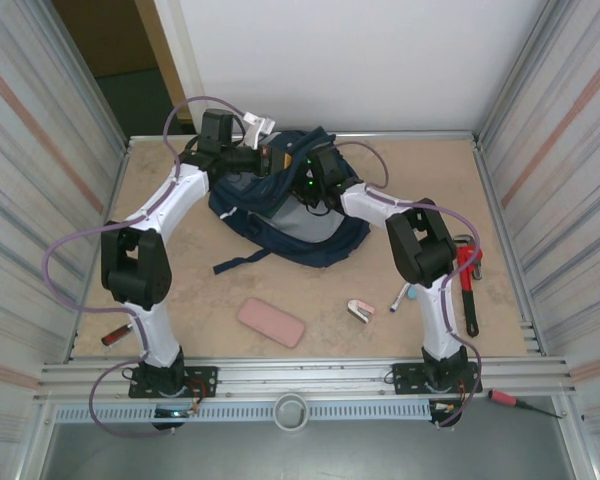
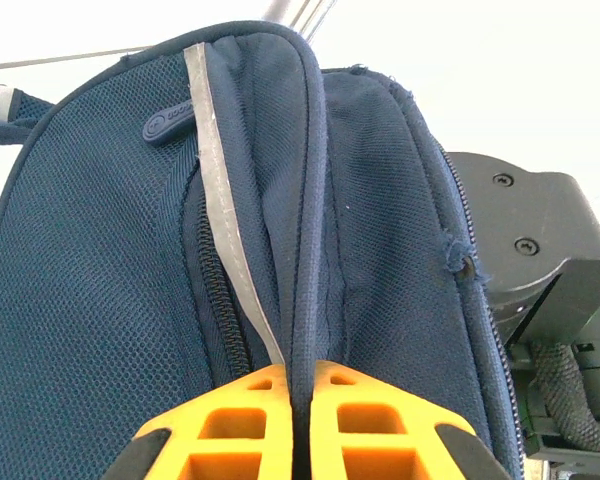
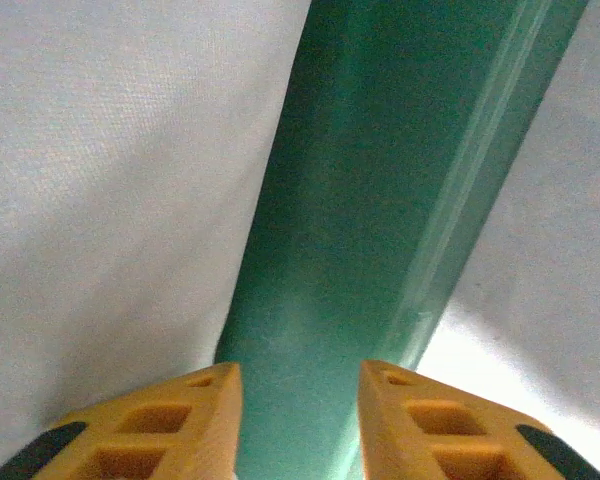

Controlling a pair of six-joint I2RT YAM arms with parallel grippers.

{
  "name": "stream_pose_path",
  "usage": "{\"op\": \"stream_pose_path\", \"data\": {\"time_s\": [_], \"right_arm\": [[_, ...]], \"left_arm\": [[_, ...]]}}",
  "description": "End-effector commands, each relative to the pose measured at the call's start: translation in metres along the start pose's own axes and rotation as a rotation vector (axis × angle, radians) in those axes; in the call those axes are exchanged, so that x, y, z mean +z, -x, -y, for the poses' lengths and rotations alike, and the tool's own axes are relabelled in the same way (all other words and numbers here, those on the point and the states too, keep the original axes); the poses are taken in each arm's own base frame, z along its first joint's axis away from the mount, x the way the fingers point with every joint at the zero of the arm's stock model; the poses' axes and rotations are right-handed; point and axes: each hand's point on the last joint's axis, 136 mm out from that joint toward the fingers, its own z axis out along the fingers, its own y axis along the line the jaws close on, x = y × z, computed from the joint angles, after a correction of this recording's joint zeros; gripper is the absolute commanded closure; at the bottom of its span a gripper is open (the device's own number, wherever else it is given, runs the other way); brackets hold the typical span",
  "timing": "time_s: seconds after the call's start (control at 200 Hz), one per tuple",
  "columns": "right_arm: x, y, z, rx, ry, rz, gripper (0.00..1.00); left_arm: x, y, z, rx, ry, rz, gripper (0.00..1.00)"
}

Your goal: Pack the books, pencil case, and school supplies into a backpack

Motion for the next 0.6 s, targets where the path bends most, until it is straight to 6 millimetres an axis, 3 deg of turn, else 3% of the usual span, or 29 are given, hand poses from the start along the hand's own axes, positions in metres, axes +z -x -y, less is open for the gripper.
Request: {"op": "stream_pose_path", "data": {"time_s": [0.0,0.16,0.296,0.441,0.596], "right_arm": [[-0.038,0.002,-0.003,-0.116,-0.005,0.017,0.53],[-0.104,-0.041,0.006,-0.381,-0.065,0.008,0.32],[-0.14,-0.115,0.001,-0.774,-0.149,-0.093,0.16],[-0.149,-0.207,0.004,-1.033,-0.13,-0.281,0.02],[-0.144,-0.285,0.017,-1.221,-0.125,-0.453,0.0]], "left_arm": [[-0.017,0.032,0.03,0.113,-0.043,0.094,1.0],[-0.015,0.032,0.027,0.109,-0.035,0.09,1.0],[-0.014,0.03,0.023,0.109,-0.022,0.079,1.0],[-0.012,0.028,0.02,0.104,-0.018,0.072,1.0],[-0.012,0.025,0.019,0.105,-0.014,0.065,1.0]]}}
